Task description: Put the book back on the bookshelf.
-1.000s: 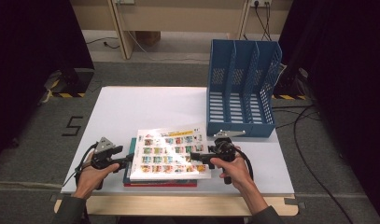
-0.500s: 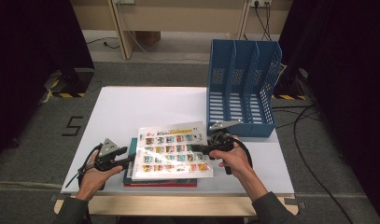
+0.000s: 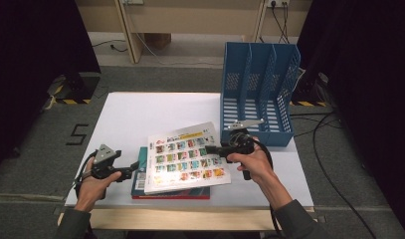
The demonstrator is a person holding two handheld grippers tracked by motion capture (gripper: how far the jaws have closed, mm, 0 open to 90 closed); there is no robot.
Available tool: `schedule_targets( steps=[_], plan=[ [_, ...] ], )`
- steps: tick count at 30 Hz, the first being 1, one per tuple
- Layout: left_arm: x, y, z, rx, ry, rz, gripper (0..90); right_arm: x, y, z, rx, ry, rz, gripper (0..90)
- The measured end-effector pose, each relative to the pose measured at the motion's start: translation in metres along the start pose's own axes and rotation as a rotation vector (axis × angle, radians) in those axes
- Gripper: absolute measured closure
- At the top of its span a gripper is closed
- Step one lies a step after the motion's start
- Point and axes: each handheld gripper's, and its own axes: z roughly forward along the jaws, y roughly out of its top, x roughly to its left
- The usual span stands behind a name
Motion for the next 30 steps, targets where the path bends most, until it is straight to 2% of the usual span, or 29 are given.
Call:
schedule_targets(
  steps=[1, 2, 3, 4, 6, 7, 11, 12, 16, 20, 21, 23, 25, 26, 27, 30],
  plan=[
    [0.012, -0.005, 0.001, 0.02, 0.03, -0.028, 14.9, 0.002, 0.004, -0.002, 0.002, 0.0, -0.005, 72.7],
    [0.017, -0.008, 0.003, 0.037, 0.052, -0.032, 14.9, 0.004, 0.007, -0.003, 0.008, 0.001, -0.012, 72.7],
    [0.017, -0.008, 0.003, 0.037, 0.052, -0.032, 14.9, 0.004, 0.007, -0.003, 0.008, 0.001, -0.012, 72.7],
    [0.021, -0.012, 0.005, 0.063, 0.071, -0.031, 14.9, 0.004, 0.009, -0.004, 0.01, 0.001, -0.019, 72.8],
    [0.026, -0.018, 0.01, 0.111, 0.092, -0.02, 14.9, 0.006, 0.014, -0.008, 0.009, -0.003, -0.028, 73.0],
    [0.027, -0.02, 0.012, 0.136, 0.094, -0.011, 15.0, 0.009, 0.021, -0.015, 0.014, -0.006, -0.039, 73.0],
    [0.026, -0.027, 0.022, 0.21, 0.093, 0.036, 14.9, 0.014, 0.03, -0.026, 0.022, -0.024, -0.06, 73.1],
    [0.028, -0.028, 0.022, 0.205, 0.097, 0.021, 10.5, 0.017, 0.037, -0.034, 0.044, -0.036, -0.077, 73.1],
    [0.029, -0.03, 0.022, 0.193, 0.089, 0.021, 10.1, 0.017, 0.047, -0.045, 0.053, -0.059, -0.082, 73.3],
    [0.03, -0.03, 0.022, 0.193, 0.081, 0.016, 10.0, 0.018, 0.06, -0.06, 0.11, -0.101, -0.113, 73.4],
    [0.03, -0.03, 0.022, 0.193, 0.079, 0.016, 10.1, 0.017, 0.063, -0.063, 0.116, -0.116, -0.107, 73.4],
    [0.031, -0.03, 0.022, 0.194, 0.068, 0.02, 9.9, 0.016, 0.066, -0.07, 0.14, -0.139, -0.105, 73.4],
    [0.032, -0.031, 0.022, 0.192, 0.064, 0.02, 9.9, 0.015, 0.069, -0.078, 0.145, -0.149, -0.11, 73.4],
    [0.031, -0.031, 0.022, 0.191, 0.069, 0.025, 9.8, 0.015, 0.07, -0.086, 0.143, -0.169, -0.112, 73.4],
    [0.031, -0.031, 0.022, 0.191, 0.069, 0.025, 9.8, 0.015, 0.07, -0.086, 0.143, -0.169, -0.112, 73.4],
    [0.031, -0.031, 0.022, 0.193, 0.066, 0.023, 9.8, 0.017, 0.071, -0.103, 0.163, -0.198, -0.134, 73.4]
  ],
)
